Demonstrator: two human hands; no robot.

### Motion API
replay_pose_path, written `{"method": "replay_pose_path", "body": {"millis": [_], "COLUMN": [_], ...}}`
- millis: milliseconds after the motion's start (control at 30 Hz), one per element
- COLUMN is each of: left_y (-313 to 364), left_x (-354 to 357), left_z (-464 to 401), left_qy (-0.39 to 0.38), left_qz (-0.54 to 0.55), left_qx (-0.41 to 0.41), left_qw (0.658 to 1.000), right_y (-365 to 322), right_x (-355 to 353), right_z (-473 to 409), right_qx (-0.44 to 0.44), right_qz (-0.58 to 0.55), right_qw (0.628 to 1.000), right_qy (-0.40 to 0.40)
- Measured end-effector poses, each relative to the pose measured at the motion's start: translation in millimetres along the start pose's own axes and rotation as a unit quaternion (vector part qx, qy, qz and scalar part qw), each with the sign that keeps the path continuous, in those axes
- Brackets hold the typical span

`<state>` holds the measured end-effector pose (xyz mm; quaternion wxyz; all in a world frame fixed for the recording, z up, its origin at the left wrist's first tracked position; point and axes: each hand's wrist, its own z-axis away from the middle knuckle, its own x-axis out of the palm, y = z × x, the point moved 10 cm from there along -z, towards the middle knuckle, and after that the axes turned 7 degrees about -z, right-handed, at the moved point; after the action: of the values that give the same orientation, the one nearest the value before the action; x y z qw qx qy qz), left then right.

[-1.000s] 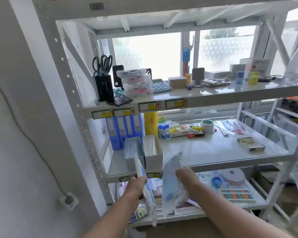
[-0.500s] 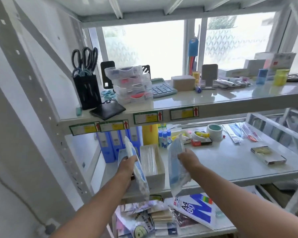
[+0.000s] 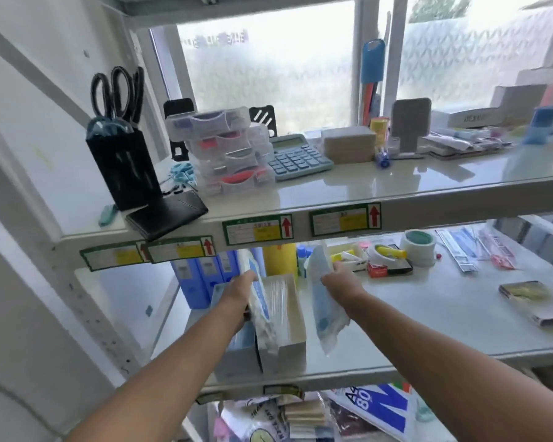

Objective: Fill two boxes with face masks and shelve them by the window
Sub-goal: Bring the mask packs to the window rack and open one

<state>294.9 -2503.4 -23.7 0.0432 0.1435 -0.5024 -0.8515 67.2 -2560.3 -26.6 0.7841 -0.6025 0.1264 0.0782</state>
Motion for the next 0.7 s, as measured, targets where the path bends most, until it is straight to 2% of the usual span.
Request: {"method": "replay_pose_path", "body": {"millis": [267, 500, 567, 700], "left_y": [20, 19, 18, 12], "left_x": [61, 131, 151, 167], "left_z": [-11, -12, -8, -12], "left_qy": [-0.052, -0.134, -0.162, -0.166], "left_qz": [0.000, 0.093, 0.090, 0.043], "left_qx": [-0.001, -0.012, -0.022, -0.035], "left_qw": [0.999, 0.986, 0.982, 0.985], "right_y": [21, 33, 34, 34], "right_x": [-15, -30, -31, -30], "right_z": [-18, -29, -31, -35], "right_qx": [0.036, 0.057, 0.062, 0.062], "right_qz": [0.002, -0.041, -0.067, -0.085], "right_qw": [0.999, 0.997, 0.996, 0.994], "right_qy": [-0.006, 0.005, 0.008, -0.002]}}
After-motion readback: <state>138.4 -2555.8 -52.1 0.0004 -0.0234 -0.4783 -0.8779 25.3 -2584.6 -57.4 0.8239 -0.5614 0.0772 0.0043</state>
